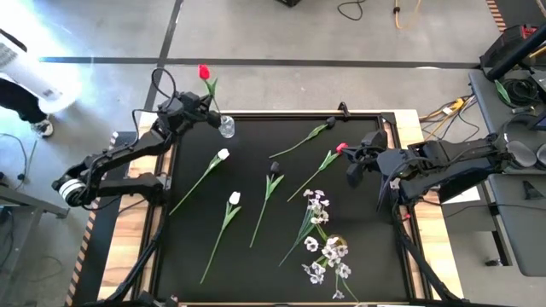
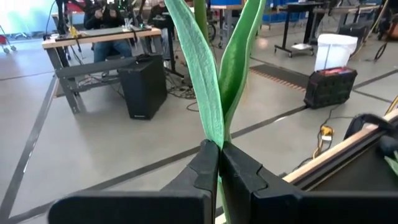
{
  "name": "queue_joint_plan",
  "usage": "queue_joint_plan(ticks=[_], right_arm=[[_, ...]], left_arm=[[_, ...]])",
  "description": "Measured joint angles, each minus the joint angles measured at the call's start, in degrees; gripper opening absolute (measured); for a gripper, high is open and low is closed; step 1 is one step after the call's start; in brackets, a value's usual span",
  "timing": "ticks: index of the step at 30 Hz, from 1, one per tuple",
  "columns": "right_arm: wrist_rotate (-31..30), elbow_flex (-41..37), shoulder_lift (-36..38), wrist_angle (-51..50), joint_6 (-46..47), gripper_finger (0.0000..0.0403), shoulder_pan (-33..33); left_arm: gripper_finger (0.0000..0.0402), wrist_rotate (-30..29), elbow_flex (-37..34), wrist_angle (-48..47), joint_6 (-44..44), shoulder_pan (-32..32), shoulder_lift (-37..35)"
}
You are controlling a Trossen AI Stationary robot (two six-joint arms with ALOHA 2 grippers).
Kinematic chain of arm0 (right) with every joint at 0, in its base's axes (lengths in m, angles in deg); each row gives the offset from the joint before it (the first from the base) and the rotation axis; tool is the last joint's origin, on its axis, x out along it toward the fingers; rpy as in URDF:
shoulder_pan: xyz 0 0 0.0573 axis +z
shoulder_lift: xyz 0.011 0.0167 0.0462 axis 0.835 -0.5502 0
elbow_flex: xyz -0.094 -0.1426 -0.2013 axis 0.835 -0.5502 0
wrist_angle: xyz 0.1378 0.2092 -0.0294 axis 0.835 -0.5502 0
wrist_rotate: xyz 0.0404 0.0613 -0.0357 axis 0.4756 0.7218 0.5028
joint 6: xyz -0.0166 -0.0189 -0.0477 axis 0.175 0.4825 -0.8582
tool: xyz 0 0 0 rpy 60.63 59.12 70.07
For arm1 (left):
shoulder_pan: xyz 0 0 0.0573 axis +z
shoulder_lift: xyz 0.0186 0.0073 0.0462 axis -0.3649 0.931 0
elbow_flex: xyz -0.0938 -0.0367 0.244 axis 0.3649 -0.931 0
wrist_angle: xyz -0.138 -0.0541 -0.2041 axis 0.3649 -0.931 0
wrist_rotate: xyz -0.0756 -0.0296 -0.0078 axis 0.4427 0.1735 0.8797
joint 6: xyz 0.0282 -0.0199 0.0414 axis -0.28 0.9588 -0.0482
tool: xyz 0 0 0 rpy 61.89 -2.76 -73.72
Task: Sort flowers into vase by color
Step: Put the left red flower into the transparent vase
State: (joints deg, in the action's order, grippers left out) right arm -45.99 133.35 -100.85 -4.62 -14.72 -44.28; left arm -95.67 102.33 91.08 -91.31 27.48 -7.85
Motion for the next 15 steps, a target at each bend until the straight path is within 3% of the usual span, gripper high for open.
queue_joint_plan(ticks=[8,15], right_arm=[[0.0,0.0,0.0,0.3,-0.1,0.0012,0.0],[0.0,0.0,0.0,0.9,-0.1,0.0012,0.0]], left_arm=[[0.0003,0.0,-3.0,0.0,-1.7,0.0,0.0],[0.0047,0.0,-1.5,-3.2,-2.3,-0.1,0.0]])
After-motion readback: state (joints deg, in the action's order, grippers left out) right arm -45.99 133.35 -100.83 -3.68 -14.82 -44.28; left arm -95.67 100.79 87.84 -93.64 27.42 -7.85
